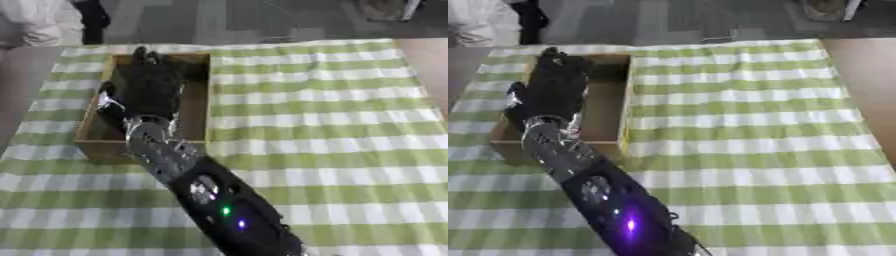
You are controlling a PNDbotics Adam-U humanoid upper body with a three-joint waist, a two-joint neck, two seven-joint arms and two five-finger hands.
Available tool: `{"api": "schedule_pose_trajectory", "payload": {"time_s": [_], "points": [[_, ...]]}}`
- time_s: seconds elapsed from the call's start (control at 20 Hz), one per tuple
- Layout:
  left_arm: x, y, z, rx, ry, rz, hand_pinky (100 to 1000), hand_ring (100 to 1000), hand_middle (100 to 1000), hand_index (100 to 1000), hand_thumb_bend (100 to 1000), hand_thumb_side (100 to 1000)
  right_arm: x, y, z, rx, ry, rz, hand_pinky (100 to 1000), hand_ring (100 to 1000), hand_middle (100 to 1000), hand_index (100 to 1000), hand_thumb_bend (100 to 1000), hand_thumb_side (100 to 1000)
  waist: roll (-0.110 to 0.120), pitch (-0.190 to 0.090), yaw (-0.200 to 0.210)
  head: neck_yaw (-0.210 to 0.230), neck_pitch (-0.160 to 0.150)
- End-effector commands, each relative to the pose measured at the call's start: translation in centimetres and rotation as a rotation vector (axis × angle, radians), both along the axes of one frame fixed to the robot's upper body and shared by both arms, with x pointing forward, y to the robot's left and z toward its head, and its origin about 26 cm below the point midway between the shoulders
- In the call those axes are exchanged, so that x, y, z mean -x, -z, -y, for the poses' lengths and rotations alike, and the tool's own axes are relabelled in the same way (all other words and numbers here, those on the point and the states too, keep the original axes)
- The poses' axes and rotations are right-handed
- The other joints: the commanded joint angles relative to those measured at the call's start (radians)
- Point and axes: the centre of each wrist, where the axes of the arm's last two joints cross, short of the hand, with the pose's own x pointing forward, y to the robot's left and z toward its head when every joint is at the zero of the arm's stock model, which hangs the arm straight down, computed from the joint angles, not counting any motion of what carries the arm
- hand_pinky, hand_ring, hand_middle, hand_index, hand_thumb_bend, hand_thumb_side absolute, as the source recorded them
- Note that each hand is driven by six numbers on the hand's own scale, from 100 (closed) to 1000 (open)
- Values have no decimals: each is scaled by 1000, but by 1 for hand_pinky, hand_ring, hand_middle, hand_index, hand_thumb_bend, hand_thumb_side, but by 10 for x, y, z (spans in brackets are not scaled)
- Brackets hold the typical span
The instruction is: Pick up objects on the table and place them in the box.
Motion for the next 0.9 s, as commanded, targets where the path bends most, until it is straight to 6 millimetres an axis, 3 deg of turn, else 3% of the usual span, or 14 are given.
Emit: {"api": "schedule_pose_trajectory", "payload": {"time_s": [0.05, 0.25, 0.4, 0.55, 0.7, 0.9], "points": [[2, -8, 0, -22, 2, 24, 456, 450, 518, 796, 100, 895, 13, -32, 5, -36, -33, 119, 897, 827, 739, 980, 237, 849, 7, -21, 0, 0, -1], [2, -8, -1, -21, -2, 25, 457, 450, 518, 796, 100, 896, 32, -61, 23, -86, -91, 275, 892, 815, 740, 980, 225, 871, 7, -21, -3, 7, 6], [2, -8, -1, -21, -3, 25, 457, 450, 518, 796, 100, 896, 41, -73, 32, -109, -124, 335, 876, 811, 740, 980, 216, 886, 7, -21, -5, 9, 8], [3, -8, -1, -22, -6, 24, 457, 450, 518, 796, 100, 897, 57, -95, 57, -131, -171, 454, 866, 802, 735, 976, 228, 903, 4, -24, -11, 16, 12], [3, -8, -2, -22, -12, 23, 458, 450, 519, 796, 100, 898, 66, -105, 83, -146, -197, 477, 865, 799, 734, 975, 317, 959, 1, -24, -14, 23, 11], [3, -9, -3, -21, -17, 26, 458, 451, 519, 795, 100, 898, 75, -110, 118, -160, -209, 474, 871, 797, 733, 977, 306, 909, -2, -23, -20, 31, 6]]}}
